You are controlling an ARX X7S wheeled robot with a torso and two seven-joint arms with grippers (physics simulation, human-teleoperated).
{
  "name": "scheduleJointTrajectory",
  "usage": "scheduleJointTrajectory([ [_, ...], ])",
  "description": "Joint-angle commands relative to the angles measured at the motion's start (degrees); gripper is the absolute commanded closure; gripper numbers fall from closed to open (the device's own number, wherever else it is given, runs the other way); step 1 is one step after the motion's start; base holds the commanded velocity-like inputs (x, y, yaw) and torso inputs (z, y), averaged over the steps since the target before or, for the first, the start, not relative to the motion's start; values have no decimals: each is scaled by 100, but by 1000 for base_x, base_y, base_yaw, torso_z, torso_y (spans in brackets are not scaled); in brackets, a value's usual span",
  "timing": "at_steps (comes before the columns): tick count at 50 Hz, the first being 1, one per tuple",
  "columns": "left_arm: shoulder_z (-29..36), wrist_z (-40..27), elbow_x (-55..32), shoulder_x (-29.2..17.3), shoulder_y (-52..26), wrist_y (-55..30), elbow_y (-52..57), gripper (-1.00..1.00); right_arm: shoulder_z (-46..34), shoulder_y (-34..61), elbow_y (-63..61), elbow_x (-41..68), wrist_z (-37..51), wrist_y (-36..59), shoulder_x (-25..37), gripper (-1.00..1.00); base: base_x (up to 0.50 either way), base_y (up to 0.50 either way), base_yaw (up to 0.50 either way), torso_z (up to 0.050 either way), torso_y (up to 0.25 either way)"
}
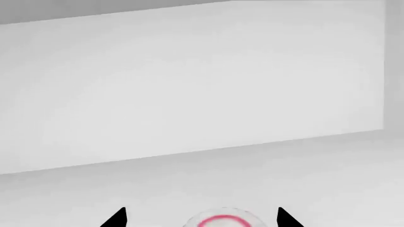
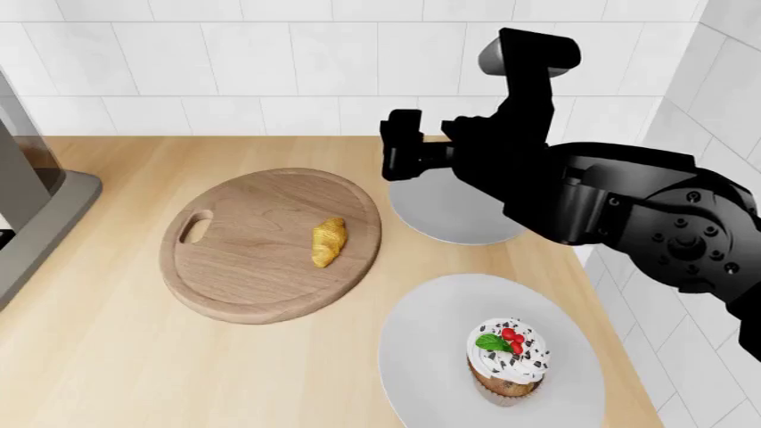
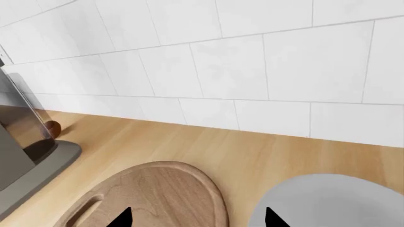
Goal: From the different types of pastries on the counter, select a croissant and place it on the cutting board. Then retrieve a jar of jam from the cabinet and place it alongside the croissant on the cutting board.
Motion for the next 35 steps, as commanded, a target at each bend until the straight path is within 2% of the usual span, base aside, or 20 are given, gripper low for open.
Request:
scheduleJointTrajectory([
  [1,417,174,-416,3,0,-30,-187,-100,23,-1,0,-5,-2,-1,8,-100,0,0,0,0,0],
  [28,440,-21,-730,3,0,223,-892,-100,72,14,-11,7,32,18,13,-100,0,0,0,0,0],
  [35,74,-199,-561,1,0,124,-1020,-100,98,35,3,16,39,22,30,-100,0,0,0,0,0],
])
